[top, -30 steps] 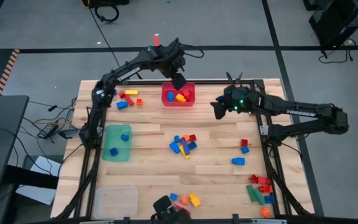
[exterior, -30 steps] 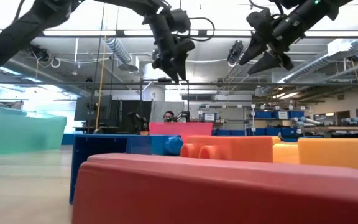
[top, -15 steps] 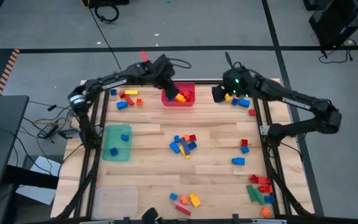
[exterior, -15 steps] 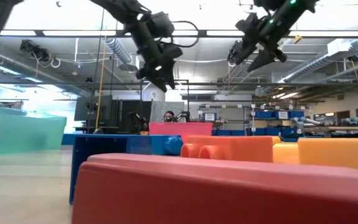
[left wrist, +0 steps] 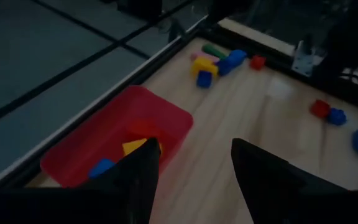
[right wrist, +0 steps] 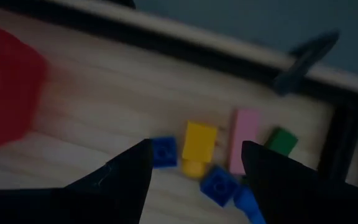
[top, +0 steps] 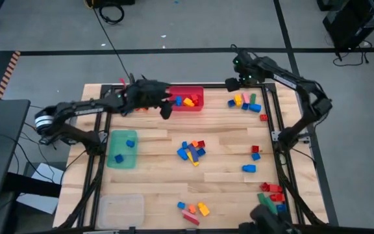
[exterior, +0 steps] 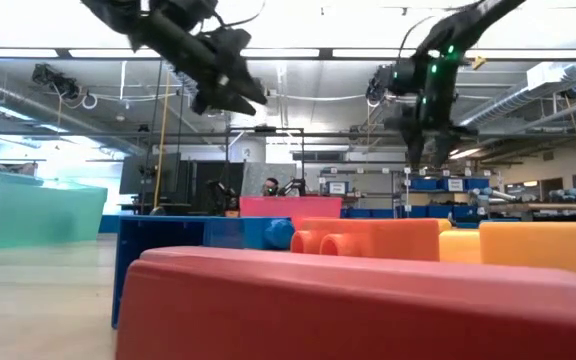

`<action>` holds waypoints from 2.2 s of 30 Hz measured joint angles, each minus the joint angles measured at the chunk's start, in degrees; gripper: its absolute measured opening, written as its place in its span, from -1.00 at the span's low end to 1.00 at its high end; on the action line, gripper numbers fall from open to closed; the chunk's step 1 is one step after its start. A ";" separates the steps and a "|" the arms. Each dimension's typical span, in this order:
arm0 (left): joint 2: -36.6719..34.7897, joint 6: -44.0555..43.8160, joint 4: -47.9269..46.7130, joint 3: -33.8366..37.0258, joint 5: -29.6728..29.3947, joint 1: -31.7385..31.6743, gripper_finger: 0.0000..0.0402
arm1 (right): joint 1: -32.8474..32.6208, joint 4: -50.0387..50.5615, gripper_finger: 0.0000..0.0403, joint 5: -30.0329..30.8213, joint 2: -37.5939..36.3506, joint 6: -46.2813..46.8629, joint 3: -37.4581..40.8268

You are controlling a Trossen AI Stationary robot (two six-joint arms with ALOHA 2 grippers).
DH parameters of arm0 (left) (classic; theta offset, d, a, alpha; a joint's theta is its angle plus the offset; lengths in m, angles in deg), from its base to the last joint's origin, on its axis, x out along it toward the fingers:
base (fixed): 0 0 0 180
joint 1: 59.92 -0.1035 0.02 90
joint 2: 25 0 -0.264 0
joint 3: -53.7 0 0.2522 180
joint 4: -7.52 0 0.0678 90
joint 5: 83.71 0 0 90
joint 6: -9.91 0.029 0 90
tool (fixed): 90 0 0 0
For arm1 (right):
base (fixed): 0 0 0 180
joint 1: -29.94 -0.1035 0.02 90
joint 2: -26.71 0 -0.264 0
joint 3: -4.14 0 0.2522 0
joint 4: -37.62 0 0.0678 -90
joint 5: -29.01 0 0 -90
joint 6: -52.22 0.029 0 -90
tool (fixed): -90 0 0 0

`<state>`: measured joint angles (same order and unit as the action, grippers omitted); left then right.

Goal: Sort blocks by size
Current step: Put the yellow 1 studded building block into the red bin

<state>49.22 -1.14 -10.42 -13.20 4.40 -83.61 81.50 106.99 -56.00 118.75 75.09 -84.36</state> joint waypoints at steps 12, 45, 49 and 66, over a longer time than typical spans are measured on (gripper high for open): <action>-13.40 -0.71 2.38 11.01 -1.27 0.95 0.04 | 1.47 -0.48 0.26 -1.84 14.14 1.62 0.00; -15.09 -1.03 2.60 12.34 -3.52 0.88 0.04 | -9.66 -3.51 -0.29 -4.51 8.74 2.77 -11.55; -15.08 -1.13 4.05 12.34 -3.82 0.88 0.04 | -14.56 -4.05 -0.29 -3.76 13.20 0.13 -23.00; -14.87 -1.20 3.86 12.34 -3.87 0.88 0.04 | -20.09 -0.11 -0.26 -5.30 36.55 -4.67 -40.54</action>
<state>34.35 -2.35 -6.57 -0.85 0.53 -82.73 61.40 106.88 -61.30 155.30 70.42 -124.91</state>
